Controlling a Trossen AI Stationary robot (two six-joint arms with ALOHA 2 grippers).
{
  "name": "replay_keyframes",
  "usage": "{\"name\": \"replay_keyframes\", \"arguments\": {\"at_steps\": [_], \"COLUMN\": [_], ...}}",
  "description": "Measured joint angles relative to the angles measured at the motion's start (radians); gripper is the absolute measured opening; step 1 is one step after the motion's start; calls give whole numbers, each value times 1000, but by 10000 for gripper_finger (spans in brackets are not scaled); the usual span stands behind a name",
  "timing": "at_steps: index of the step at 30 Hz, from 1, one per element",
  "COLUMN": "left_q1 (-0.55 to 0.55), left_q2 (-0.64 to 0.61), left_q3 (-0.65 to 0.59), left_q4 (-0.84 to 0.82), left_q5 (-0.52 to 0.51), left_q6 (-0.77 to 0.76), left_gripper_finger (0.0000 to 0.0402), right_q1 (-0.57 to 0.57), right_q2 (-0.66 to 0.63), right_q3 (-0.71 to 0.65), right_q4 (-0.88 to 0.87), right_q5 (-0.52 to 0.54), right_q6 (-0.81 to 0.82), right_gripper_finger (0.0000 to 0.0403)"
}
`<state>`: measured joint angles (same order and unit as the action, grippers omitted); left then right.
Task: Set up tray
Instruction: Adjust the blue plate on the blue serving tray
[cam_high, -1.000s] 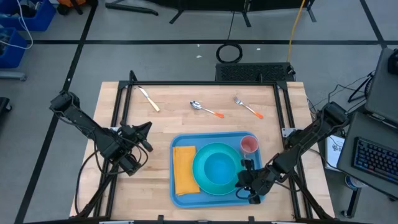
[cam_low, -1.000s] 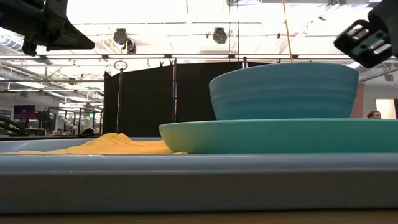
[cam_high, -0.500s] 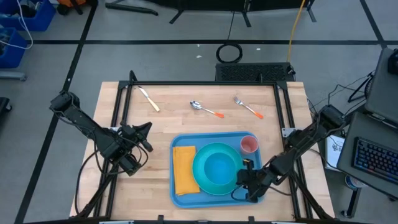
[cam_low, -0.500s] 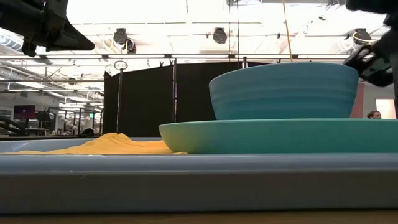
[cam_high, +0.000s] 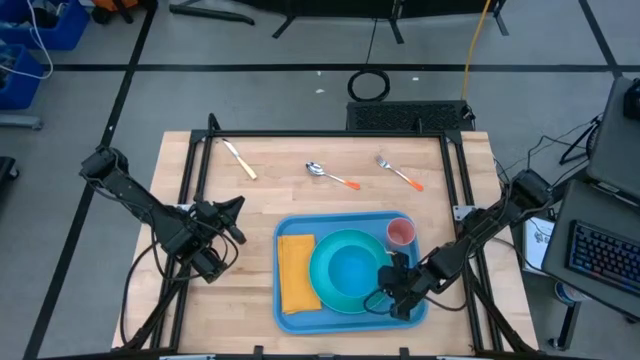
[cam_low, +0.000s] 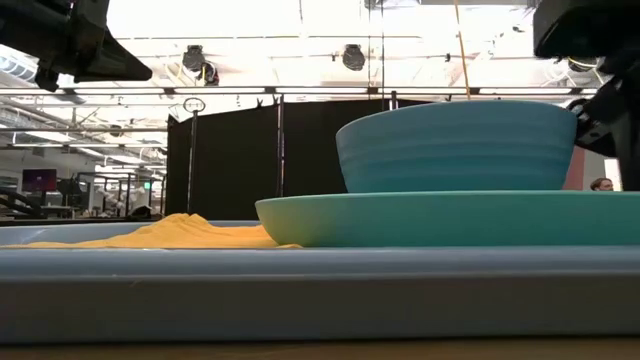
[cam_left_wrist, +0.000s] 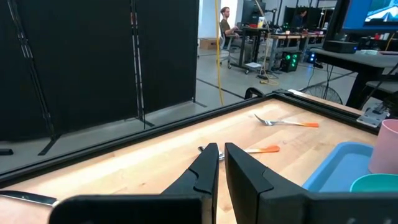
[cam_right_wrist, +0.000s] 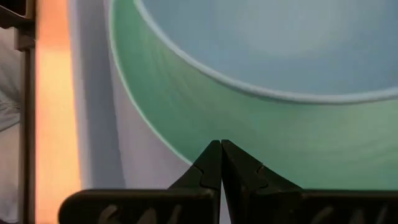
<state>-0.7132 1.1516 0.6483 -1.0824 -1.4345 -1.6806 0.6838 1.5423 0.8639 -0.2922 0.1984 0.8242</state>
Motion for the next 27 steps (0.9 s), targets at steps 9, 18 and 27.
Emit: {"name": "replay_keyframes", "arguments": {"at_steps": [9, 18, 27], "left_q1": [0, 0, 0], "left_q2": [0, 0, 0], "left_q3": [0, 0, 0], "left_q4": [4, 26, 37], "left_q5": [-2, -2, -3], "left_q6": [2, 30, 47], "left_gripper_finger": [31, 31, 31], "right_q1": [-10, -18, -17], "right_q2": [11, 11, 11], "right_q3": [0, 0, 0], "right_q4": [-8, -48, -97], "right_q5": [-46, -96, -128], "right_q6": [18, 52, 100], "right_gripper_finger": [0, 0, 0]}}
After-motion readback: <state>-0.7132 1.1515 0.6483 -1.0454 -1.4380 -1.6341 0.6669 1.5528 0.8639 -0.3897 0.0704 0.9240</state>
